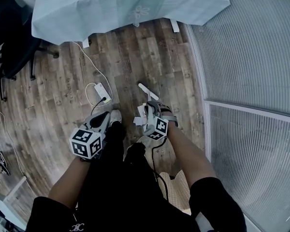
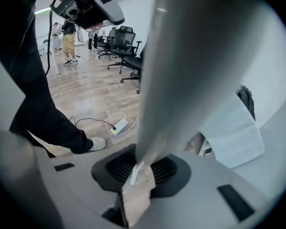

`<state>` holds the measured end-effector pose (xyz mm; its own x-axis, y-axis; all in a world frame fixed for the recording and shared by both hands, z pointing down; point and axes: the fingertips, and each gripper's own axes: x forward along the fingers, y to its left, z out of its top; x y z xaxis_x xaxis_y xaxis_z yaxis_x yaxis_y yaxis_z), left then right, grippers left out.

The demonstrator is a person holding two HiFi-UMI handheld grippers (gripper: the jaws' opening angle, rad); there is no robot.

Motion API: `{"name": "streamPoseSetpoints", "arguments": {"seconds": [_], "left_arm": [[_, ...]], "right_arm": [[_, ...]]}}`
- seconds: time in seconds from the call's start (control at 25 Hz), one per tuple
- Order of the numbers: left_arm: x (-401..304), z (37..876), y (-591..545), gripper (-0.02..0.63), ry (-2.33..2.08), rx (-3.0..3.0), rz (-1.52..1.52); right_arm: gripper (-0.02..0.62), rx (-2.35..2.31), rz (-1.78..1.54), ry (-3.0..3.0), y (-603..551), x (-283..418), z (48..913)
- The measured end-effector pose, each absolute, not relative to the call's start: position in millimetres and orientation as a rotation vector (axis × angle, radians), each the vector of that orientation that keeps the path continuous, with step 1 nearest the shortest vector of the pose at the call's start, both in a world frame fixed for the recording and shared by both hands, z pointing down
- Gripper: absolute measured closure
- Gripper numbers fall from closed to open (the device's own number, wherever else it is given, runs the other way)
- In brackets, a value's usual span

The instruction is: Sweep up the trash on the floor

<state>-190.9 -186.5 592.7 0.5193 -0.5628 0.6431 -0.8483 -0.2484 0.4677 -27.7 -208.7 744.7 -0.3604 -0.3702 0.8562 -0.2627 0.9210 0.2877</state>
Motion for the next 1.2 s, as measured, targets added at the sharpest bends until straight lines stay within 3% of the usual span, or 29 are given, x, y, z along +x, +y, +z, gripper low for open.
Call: {"name": "streamPoseSetpoints", "arguments": {"seconds": [0.64, 1.2], "left_arm": [[-130.1, 568.5, -135.7, 0.611, -1.121, 2.019, 0.479], [-21.8, 514.1, -125.4, 0.611, -1.007, 2.237, 0.457]], "right_arm": [[0.5, 0.393, -0.089, -1.971, -116.4, 14.1, 730.1], [0.5, 0.862, 0.02, -2.084, -118.7, 84.4, 597.4]]}}
